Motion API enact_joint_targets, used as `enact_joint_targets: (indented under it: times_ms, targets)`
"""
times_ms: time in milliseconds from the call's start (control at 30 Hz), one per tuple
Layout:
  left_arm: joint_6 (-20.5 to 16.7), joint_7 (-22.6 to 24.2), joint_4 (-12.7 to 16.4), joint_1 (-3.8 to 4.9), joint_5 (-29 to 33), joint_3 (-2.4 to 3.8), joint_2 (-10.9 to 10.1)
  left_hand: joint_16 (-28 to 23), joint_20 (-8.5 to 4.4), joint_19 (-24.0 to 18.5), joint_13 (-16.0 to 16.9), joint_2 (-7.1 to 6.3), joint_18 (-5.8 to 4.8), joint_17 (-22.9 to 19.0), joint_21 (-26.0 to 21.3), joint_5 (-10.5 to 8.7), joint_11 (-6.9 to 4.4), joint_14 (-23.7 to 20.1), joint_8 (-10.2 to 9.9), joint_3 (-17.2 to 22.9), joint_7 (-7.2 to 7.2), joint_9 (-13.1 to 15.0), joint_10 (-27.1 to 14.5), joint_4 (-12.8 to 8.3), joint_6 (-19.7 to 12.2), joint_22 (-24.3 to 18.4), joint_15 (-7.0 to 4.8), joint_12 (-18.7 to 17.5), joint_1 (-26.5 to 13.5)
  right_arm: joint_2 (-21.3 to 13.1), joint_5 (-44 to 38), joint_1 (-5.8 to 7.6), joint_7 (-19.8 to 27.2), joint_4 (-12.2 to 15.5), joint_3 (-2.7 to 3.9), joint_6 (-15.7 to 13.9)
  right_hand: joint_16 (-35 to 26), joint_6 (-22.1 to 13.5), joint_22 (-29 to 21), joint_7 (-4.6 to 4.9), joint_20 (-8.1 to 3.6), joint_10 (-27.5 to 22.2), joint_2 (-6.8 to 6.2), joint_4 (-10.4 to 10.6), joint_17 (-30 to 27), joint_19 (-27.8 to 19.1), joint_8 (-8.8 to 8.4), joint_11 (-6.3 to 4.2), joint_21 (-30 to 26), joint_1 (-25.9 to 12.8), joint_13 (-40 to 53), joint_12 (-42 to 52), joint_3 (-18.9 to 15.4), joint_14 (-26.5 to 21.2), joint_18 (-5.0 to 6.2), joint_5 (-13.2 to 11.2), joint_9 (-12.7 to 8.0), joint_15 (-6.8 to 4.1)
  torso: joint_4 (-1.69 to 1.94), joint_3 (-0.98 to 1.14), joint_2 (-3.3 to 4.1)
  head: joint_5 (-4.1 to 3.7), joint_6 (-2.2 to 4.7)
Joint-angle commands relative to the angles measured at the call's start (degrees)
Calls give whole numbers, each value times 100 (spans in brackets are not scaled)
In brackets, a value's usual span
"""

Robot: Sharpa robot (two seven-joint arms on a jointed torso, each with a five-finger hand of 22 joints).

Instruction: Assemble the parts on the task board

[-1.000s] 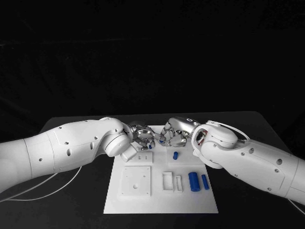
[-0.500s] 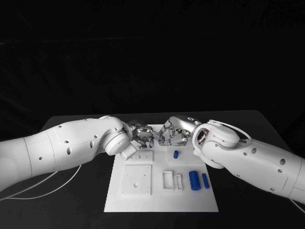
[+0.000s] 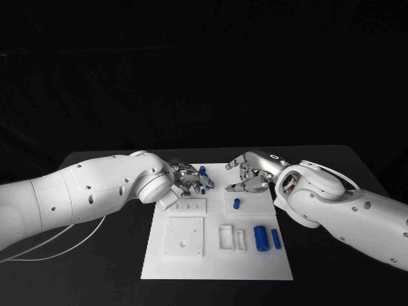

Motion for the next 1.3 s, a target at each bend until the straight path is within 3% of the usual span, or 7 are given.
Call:
enact_joint_targets:
  times_ms: [33, 333, 433, 633, 767, 1133, 1300]
  targets:
    - [208, -402, 5, 1, -472, 2, -24, 36, 8, 55, -15, 32, -52, 23, 41, 82, -38, 41, 16, 179, -437, 1877, 269, -135, 495, 26, 10, 31, -3, -127, 234, -23, 82, 66, 73, -169, 9, 81, 168, 1, -2, -48, 26, 18, -7, 48, -32, 1, -34, 51, -13, 35, 12, -25, 91, -18, 1, 7, -15, -4, -6, 8, -35]
    - [451, -865, 104, 6, -1032, -13, -189, 208, 49, 120, -319, 7, -56, 228, 148, 399, -43, 74, 54, 328, -464, 2162, 268, -300, 551, 249, 41, 331, -197, -407, 764, -46, 92, 202, 352, -237, -45, 204, 167, -6, -14, -79, 95, -184, -56, 60, -33, -15, -203, 13, -162, -6, 312, -39, 82, -31, 2, -4, -28, 45, -27, 19, -142]
    - [597, -1003, 149, 8, -1143, -18, -231, 242, 67, 129, -350, 7, -53, 279, 169, 458, -50, 81, 52, 348, -465, 2192, 270, -333, 564, 303, 58, 363, -215, -469, 918, -46, 71, 230, 444, -218, -646, 188, -40, -3, -14, -25, 76, -200, -497, -17, -29, -24, -826, -43, -399, -193, 353, -98, 93, -3, 4, -22, -22, 41, -32, 16, -173]
    - [791, -1198, 249, 10, -1269, -31, -308, 246, 83, 129, -366, 35, -38, 282, 157, 338, -59, 79, 26, 358, -457, 2173, 267, -349, 532, 351, 62, 379, -198, -557, 1093, -16, 35, 224, 586, -235, -776, 207, -153, -12, -40, -8, 105, -248, -485, 114, -32, -41, -981, -43, -521, -176, 405, -15, 57, 44, 3, -31, -27, 33, -25, 73, -223]
    - [781, -1289, 301, 10, -1308, -59, -356, 257, 92, 146, -363, 39, -13, 289, 156, 301, -70, 83, 25, 336, -457, 2115, 266, -344, 530, 388, 56, 386, -161, -565, 1175, 1, 13, 180, 624, -238, -777, 207, -146, -11, -41, -8, 114, -229, -466, 126, -33, -41, -994, -72, -531, -165, 408, -7, 57, 89, 2, -33, -25, 35, -23, 116, -253]
    - [668, -1447, 349, 11, -1349, -136, -446, 152, 21, 204, 25, 44, 8, -9, -84, -134, -119, 47, 12, 209, -442, 1700, 256, -167, 489, 427, -12, 232, 125, -555, 1265, 18, -18, 129, 649, -186, -774, 173, -140, -10, -41, -11, 114, -212, -452, 130, -35, -40, -1003, -85, -537, -160, 410, -3, 56, 96, 1, -32, -17, 26, -23, 176, -308]
    - [629, -1490, 338, 10, -1380, -154, -441, 22, -43, 224, 208, -1, -41, -412, -160, -146, -105, -23, 12, 195, -443, 1631, 247, -69, 497, 488, -48, 8, 171, -545, 1272, 19, -23, 120, 651, -179, -774, 173, -140, -10, -41, -11, 114, -212, -452, 130, -35, -40, -1003, -85, -537, -160, 410, -3, 56, 96, 1, -32, -32, 29, -23, 196, -319]
